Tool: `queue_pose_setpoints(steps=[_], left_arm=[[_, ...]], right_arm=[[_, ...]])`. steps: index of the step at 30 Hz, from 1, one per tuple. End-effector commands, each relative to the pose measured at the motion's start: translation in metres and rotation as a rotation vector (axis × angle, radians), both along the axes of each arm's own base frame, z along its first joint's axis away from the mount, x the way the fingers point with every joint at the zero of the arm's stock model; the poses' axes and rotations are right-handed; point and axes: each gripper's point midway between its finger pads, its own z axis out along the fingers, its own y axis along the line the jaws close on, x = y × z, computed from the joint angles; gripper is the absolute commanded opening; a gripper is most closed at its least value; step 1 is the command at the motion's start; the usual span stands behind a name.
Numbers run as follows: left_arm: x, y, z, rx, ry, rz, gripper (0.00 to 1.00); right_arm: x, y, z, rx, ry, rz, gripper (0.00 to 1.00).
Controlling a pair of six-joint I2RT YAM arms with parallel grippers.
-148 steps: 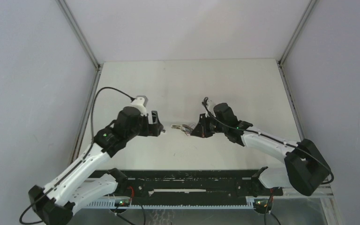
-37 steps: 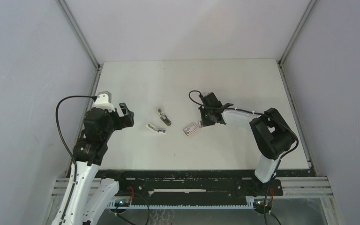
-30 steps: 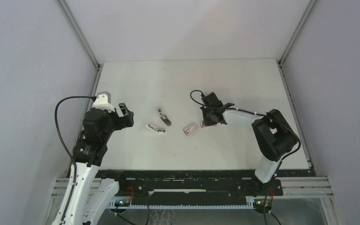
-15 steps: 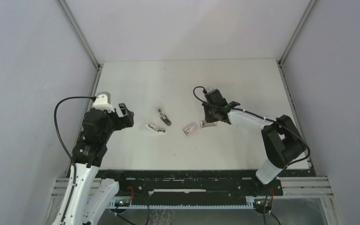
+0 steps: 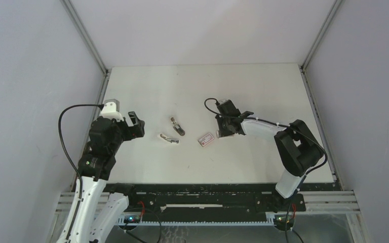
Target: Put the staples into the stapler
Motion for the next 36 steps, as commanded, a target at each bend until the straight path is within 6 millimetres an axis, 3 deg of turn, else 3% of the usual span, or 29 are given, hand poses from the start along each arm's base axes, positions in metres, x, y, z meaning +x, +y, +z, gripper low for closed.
queue_pose_setpoints(steps=[1, 18, 22, 29, 36], left_arm=[[0.005, -0.001, 0.018, -0.005, -0.062, -0.01, 0.95], [0.004, -0.001, 0.018, -0.004, -0.061, -0.011, 0.95], [0.004, -0.001, 0.018, -0.004, -0.061, -0.011, 0.95], [0.004, -0.002, 0.017, -0.007, -0.058, -0.015, 0.95], [0.004, -0.002, 0.017, -0.009, -0.058, -0.016, 0.95]], right_arm=[[0.007, 0.012, 0.006, 0.023, -0.035, 0.012, 0.21], [0.009, 0.012, -0.014, -0.029, -0.019, 0.009, 0.23], [0.01, 0.013, -0.013, -0.026, -0.025, 0.003, 0.17], [0.016, 0.013, 0.013, 0.018, -0.072, -0.005, 0.1], [0.017, 0.005, 0.065, 0.096, -0.148, -0.004, 0.1]])
